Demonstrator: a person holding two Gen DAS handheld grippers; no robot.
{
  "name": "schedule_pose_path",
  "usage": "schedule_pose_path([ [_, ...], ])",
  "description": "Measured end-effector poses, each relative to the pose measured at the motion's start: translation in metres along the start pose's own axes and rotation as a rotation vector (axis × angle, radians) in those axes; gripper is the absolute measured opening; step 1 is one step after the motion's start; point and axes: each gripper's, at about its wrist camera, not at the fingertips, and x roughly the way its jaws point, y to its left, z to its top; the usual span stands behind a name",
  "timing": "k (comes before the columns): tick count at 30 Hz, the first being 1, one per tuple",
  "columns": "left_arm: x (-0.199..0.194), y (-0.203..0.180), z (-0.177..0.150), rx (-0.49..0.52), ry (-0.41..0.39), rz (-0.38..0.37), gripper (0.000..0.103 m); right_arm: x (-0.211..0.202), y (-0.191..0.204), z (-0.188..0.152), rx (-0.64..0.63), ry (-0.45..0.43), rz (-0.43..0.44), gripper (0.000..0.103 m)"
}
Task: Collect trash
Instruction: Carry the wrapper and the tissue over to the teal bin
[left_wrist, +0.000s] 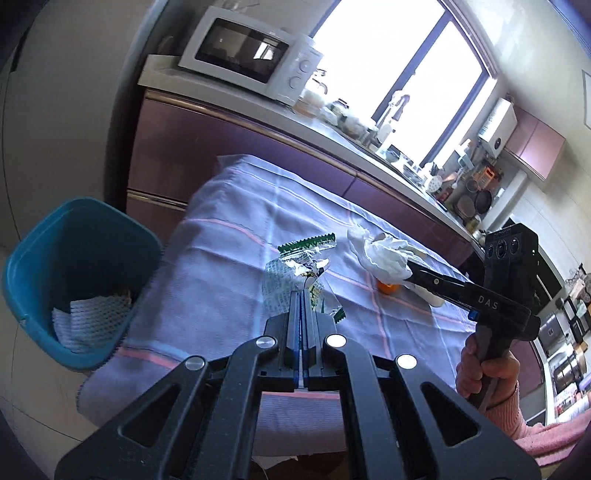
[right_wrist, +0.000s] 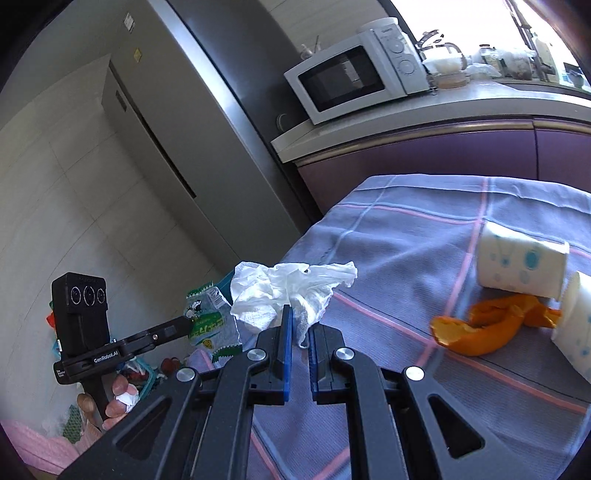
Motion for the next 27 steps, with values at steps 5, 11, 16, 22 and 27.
schedule_pose_path([
  [5,-0.027,0.038,0.007,-0.058,-0.059,0.084,0.001,0.035,0.032,0.01,-0.075,0.056,0.043,0.007],
  [11,-0.044,0.078,0.008,-0.128,-0.093,0.181,0.001,0.074,0.068,0.017,-0.162,0.123,0.075,0.007],
  [16,-0.047,0.11,0.007,-0.182,-0.094,0.242,0.001,0.106,0.097,0.018,-0.225,0.184,0.089,0.007],
  [22,-0.04,0.139,0.005,-0.23,-0.082,0.286,0.001,0.141,0.118,0.014,-0.285,0.249,0.085,0.007],
  [27,-0.035,0.158,0.003,-0.256,-0.072,0.315,0.001,0.167,0.129,0.012,-0.323,0.293,0.067,0.008],
])
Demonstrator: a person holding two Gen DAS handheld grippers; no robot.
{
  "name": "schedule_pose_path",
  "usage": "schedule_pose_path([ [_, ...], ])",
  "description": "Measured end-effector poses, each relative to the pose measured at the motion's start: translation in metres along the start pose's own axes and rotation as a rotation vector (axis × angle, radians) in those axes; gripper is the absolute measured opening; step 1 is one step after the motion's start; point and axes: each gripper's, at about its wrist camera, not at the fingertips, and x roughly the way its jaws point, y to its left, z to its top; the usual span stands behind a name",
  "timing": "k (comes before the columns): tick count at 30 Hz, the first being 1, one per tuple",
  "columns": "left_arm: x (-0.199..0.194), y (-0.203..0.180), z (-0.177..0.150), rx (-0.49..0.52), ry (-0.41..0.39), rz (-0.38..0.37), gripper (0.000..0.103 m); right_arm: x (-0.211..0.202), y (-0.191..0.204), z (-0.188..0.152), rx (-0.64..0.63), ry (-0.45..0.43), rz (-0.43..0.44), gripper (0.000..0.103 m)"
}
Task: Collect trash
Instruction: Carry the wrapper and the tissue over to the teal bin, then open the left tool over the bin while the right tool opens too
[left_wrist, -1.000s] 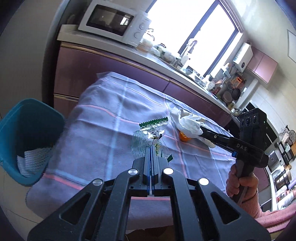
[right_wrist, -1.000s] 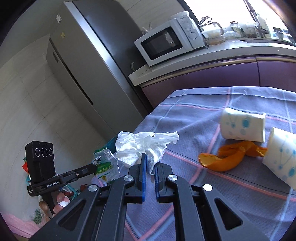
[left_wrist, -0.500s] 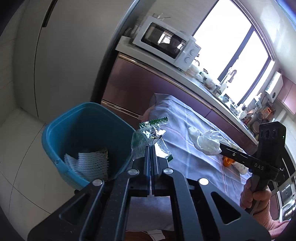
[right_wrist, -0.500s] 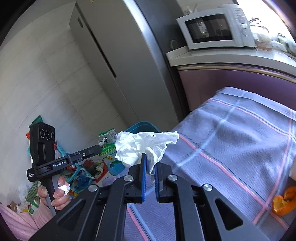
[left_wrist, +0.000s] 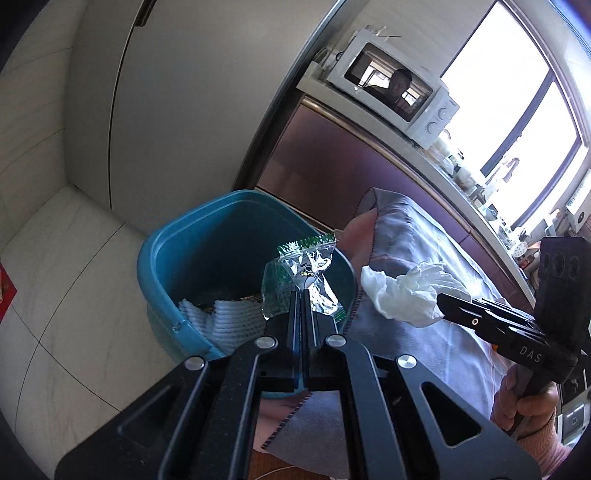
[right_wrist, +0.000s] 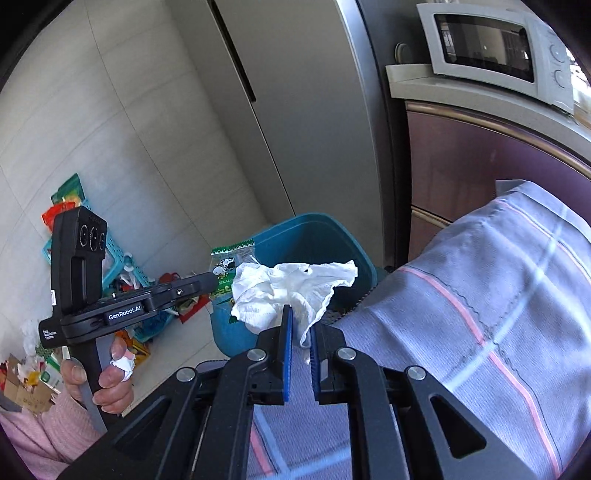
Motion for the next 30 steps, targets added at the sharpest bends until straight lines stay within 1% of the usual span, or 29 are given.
schedule_pose_path([
  [7,0.017,0.014,0.004,-0.024,0.016,0.04,0.001,0.034,0.008,0.008,-0.038,0.068,-0.028,0.009],
  [17,0.042,0.021,0.007,-0.044,0.041,0.062,0.001,0.073,0.011,0.014,-0.062,0.145,-0.07,0.01],
  [20,0.047,0.021,0.006,-0.042,0.049,0.065,0.001,0.079,0.013,0.012,-0.054,0.159,-0.074,0.011],
  [22,0.051,0.022,0.005,-0.041,0.056,0.067,0.001,0.083,0.011,0.014,-0.047,0.163,-0.077,0.013],
  [24,0.055,0.022,0.005,-0.042,0.063,0.069,0.003,0.084,0.011,0.015,-0.047,0.164,-0.081,0.015],
  [26,0.06,0.023,0.003,-0.046,0.072,0.073,0.007,0.086,0.01,0.015,-0.042,0.169,-0.085,0.016],
  [30,0.063,0.023,-0.001,-0.051,0.081,0.072,0.007,0.087,0.008,0.016,-0.029,0.164,-0.083,0.018],
])
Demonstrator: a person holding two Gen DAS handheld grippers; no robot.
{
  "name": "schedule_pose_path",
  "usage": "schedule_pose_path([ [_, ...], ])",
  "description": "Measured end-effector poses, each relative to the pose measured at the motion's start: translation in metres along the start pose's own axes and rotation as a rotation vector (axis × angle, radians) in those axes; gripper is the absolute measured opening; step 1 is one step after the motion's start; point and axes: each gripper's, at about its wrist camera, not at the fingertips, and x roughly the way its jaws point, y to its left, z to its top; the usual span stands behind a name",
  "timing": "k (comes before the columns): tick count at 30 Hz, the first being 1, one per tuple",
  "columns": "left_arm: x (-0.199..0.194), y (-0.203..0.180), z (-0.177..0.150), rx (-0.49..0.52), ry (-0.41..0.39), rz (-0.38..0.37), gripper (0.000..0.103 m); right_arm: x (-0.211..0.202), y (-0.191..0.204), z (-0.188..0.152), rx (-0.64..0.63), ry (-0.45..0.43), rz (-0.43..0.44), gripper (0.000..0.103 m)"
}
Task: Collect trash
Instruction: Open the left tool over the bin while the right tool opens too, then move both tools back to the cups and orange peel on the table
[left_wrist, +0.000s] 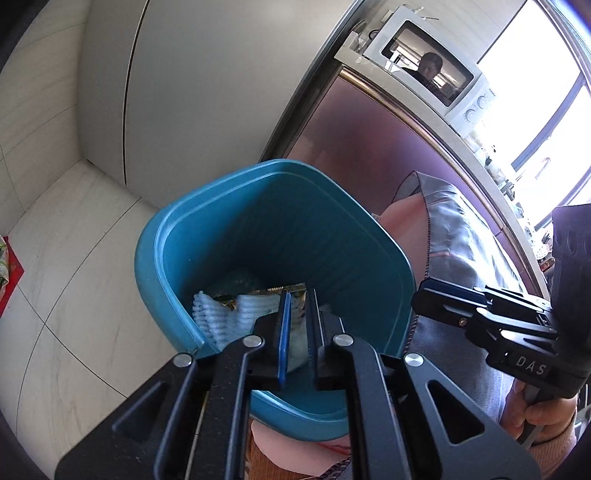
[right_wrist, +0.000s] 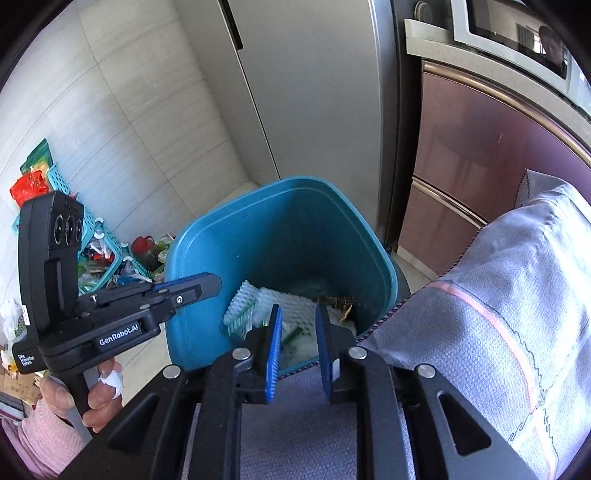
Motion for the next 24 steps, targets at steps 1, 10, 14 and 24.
schedule_pose_path([
  [1,-0.001,0.0,-0.001,0.0,-0.001,-0.004,0.007,-0.001,-0.001,-0.001,0.004,-0.003,0.003,0.018],
  [10,-0.027,-0.025,-0.009,0.075,-0.062,-0.051,0.028,-0.034,-0.013,-0.019,0.043,-0.092,0.034,0.024],
  [14,-0.047,-0.052,-0.013,0.142,-0.109,-0.094,0.042,-0.068,-0.018,-0.034,0.053,-0.169,0.041,0.03],
  [24,-0.064,-0.149,-0.042,0.356,-0.121,-0.273,0.06,-0.164,-0.062,-0.107,0.174,-0.359,-0.044,0.041],
])
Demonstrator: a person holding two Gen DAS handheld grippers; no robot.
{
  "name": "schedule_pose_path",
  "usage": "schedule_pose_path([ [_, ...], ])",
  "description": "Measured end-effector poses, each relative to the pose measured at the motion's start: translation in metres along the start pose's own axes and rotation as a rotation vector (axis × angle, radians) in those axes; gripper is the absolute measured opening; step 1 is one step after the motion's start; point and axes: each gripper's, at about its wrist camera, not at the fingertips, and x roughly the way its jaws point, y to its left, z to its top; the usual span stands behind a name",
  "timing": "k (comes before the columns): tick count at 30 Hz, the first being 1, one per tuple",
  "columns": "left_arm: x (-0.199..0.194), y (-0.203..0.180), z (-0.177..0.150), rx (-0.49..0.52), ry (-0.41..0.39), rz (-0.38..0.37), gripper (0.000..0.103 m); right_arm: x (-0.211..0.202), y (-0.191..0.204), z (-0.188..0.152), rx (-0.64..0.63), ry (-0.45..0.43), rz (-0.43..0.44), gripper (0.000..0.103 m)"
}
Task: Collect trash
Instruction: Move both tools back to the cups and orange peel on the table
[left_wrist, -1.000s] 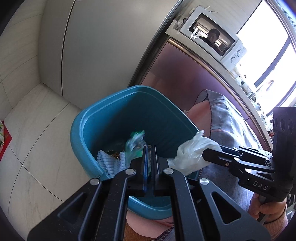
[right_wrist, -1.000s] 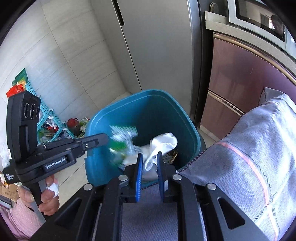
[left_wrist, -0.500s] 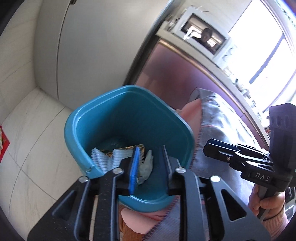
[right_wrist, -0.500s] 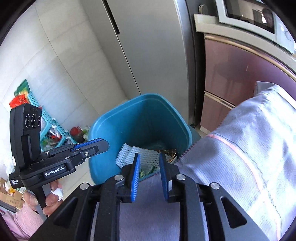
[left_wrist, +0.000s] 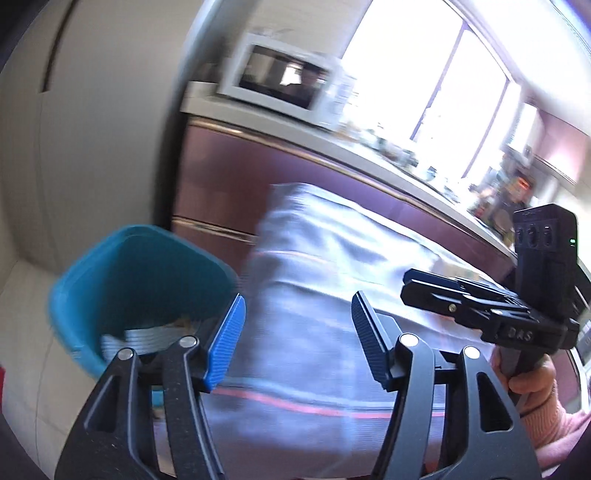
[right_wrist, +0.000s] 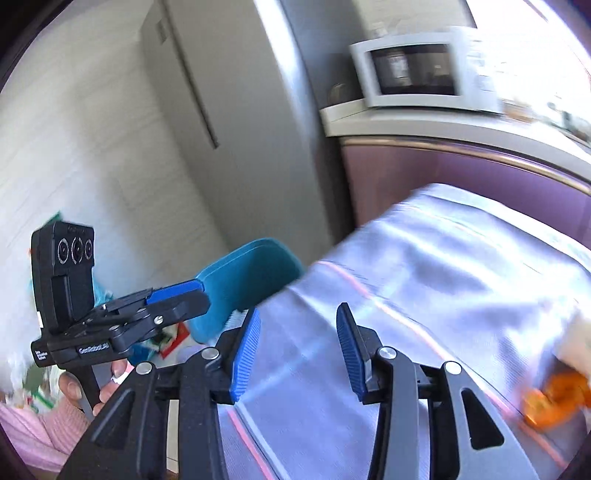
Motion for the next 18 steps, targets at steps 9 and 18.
schedule_pose_path([
  [9,0.06,-0.098,-0.011,0.107,0.106,-0.168,0.061,-0.09,-0.08,-0.048,0.219,-0.107,-0.195,0.041],
  [18,0.118,-0.167,-0.022,0.211,0.225,-0.242,0.061,-0.15,-0.142,-0.081,0.359,-0.208,-0.365,0.041],
])
